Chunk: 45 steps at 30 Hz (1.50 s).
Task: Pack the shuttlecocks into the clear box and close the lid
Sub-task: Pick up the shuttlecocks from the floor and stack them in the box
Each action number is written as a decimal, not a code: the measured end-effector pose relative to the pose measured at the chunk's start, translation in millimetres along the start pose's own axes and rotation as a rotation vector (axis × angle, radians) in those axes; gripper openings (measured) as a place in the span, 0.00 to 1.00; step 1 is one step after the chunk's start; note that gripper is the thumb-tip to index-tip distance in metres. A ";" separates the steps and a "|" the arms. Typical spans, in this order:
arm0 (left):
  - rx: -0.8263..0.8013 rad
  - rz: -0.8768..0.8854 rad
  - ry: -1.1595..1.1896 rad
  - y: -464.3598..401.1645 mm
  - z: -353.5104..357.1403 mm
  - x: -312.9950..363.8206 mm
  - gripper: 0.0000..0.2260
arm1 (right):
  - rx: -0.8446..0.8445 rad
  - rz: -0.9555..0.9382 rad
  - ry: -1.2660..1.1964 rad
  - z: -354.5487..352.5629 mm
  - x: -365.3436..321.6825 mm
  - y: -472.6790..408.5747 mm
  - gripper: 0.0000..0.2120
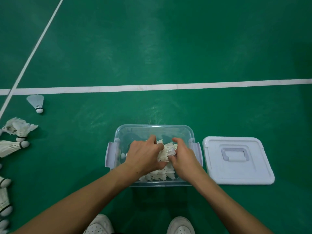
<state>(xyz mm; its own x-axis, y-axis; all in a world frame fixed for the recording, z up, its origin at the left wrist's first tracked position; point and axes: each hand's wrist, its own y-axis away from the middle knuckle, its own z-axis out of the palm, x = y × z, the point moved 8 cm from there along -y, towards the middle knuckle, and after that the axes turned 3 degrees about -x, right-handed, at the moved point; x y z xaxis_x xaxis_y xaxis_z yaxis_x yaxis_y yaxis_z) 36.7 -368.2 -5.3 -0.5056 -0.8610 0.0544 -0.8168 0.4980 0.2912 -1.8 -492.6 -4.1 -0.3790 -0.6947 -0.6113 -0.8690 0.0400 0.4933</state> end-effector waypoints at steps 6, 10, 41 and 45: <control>0.000 -0.024 0.057 0.9 -3.5 -11.1 0.45 | 0.030 -0.046 0.126 -39.4 -10.2 20.0 0.29; 0.112 0.020 0.206 15.7 -41.9 -24.8 0.46 | 0.155 -0.116 -0.023 -78.8 -7.6 25.3 0.22; 0.480 -0.068 1.263 48.8 -80.3 -104.3 0.20 | -0.018 -0.423 0.137 30.3 -60.9 46.3 0.29; 0.503 -0.081 1.256 56.2 -82.9 -109.3 0.20 | -0.162 -0.355 0.183 58.0 -70.7 27.5 0.31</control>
<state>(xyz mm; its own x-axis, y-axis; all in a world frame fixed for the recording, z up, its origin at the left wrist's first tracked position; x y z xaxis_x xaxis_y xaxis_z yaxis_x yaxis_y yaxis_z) 69.0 -254.6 84.4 -0.0797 -0.2670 0.9604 -0.9809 0.1926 -0.0278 -17.3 -400.7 16.8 0.0101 -0.7613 -0.6483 -0.8684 -0.3281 0.3717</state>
